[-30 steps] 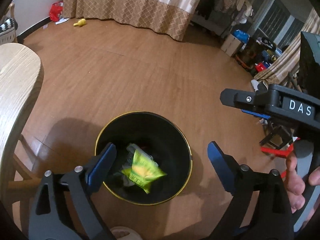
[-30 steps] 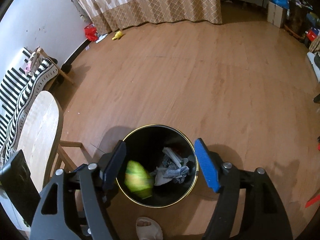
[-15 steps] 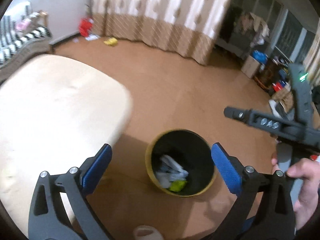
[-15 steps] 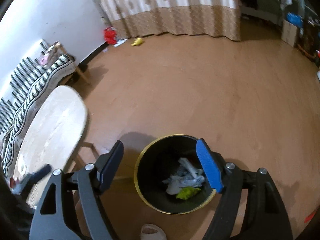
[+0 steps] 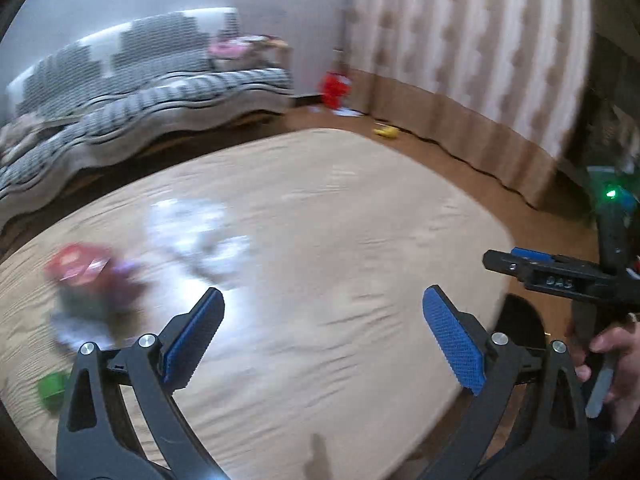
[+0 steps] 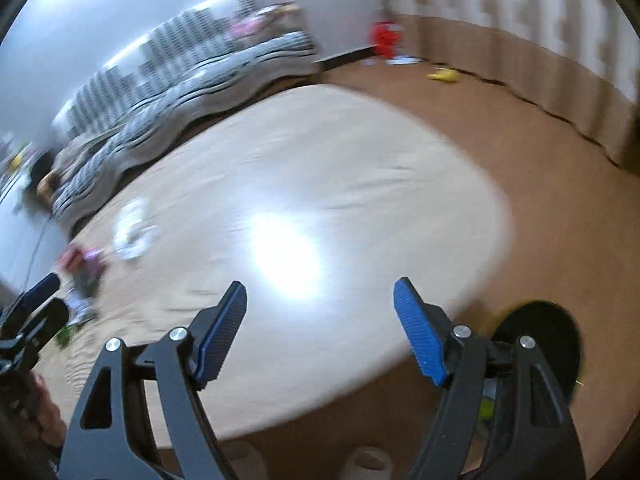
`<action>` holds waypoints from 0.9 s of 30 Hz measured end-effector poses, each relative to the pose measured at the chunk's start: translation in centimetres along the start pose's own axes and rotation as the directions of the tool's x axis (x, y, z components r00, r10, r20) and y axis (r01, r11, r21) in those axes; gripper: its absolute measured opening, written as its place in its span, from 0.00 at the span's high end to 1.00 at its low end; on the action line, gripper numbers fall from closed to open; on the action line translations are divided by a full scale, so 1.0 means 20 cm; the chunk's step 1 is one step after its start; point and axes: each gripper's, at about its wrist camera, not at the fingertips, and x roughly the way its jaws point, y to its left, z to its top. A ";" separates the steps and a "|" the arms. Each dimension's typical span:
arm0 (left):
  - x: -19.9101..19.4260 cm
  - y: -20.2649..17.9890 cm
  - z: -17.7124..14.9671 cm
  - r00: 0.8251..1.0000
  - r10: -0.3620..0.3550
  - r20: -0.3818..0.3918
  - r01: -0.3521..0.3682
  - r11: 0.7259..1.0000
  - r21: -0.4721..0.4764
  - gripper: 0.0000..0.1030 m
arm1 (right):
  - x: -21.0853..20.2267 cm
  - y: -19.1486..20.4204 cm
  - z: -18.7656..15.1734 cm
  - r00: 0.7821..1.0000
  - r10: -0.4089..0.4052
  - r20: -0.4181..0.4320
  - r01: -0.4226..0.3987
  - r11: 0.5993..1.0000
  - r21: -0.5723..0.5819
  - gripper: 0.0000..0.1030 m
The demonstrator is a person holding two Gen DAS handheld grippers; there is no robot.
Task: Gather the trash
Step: 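Move both tools back over the table, then grasp green toy car with left tool while right tool grasps white tube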
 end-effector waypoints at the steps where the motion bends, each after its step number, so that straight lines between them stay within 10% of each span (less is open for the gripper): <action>1: -0.05 0.12 -0.03 0.999 0.041 0.010 -0.041 0.999 -0.020 0.06 | 0.03 0.12 0.01 0.999 0.031 -0.007 -0.032 0.999 -0.033 0.29; 14: -0.37 1.06 -0.34 0.978 0.202 -0.055 -0.203 0.979 -0.003 0.06 | 0.40 1.39 -0.22 0.941 0.228 -0.251 -0.322 0.833 -0.451 0.29; 27: -0.08 1.18 -0.56 0.958 0.181 -0.222 -0.169 0.983 0.072 0.06 | 0.58 1.62 -0.32 0.938 0.166 -0.306 -0.320 0.757 -0.570 0.29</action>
